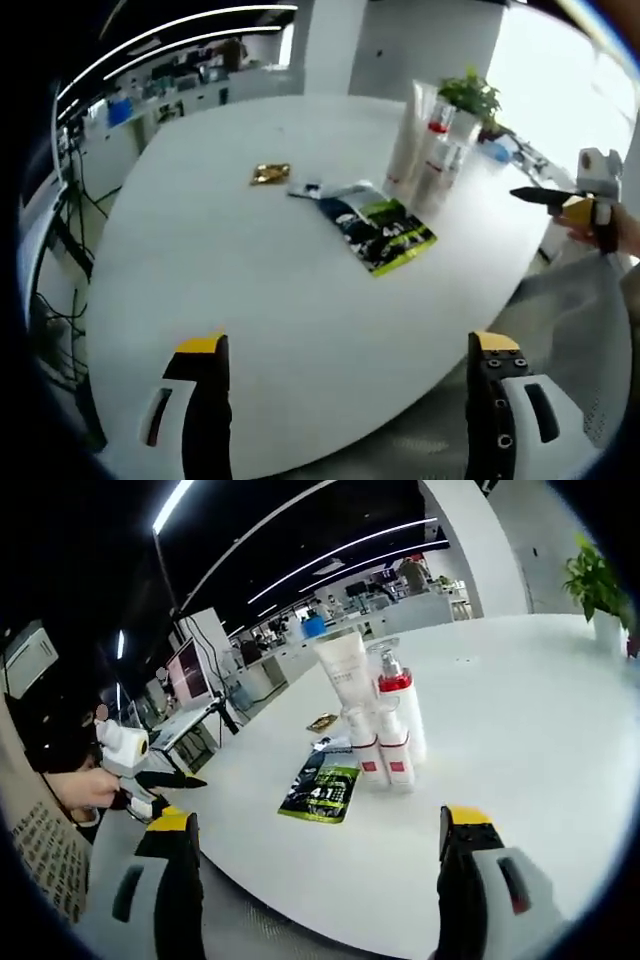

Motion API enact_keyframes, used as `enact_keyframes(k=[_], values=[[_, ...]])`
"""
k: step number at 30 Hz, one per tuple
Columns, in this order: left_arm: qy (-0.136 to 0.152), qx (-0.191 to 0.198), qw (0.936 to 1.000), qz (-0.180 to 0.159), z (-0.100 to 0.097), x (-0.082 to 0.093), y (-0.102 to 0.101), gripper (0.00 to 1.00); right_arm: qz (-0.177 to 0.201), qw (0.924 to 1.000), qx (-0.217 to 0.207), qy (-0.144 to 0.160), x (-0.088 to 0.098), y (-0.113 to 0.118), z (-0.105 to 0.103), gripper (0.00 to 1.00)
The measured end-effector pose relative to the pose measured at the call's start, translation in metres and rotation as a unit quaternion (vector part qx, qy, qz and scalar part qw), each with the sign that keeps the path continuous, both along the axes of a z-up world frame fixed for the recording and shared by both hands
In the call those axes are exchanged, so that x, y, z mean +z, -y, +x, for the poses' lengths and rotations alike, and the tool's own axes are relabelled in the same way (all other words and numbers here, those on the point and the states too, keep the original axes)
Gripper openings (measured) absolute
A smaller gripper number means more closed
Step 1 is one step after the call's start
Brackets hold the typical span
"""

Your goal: Arrange the skincare products in the storage area until every visible bottle or jar stands upright without overlapping.

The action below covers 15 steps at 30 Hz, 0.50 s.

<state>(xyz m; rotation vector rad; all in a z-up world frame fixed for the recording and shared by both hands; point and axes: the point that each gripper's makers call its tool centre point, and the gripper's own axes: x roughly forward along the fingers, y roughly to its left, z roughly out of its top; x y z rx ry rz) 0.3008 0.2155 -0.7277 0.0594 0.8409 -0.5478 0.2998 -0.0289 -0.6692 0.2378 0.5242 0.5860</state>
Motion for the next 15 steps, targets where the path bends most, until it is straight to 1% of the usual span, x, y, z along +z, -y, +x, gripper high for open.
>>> enact_keyframes(k=[6, 8, 15], values=[[-0.002, -0.004, 1.0000, 0.003, 0.010, 0.001, 0.006, 0.97, 0.002, 1.0000, -0.004, -0.007, -0.002, 0.001, 0.000, 1.00], [-0.008, -0.012, 0.9999, 0.003, 0.015, 0.000, 0.009, 0.97, 0.006, 0.9999, -0.006, -0.009, -0.003, 0.002, 0.000, 1.00], [-0.012, -0.034, 0.9991, 0.021, 0.040, 0.002, 0.016, 0.97, 0.015, 0.9997, -0.015, -0.016, -0.004, 0.005, 0.001, 1.00]])
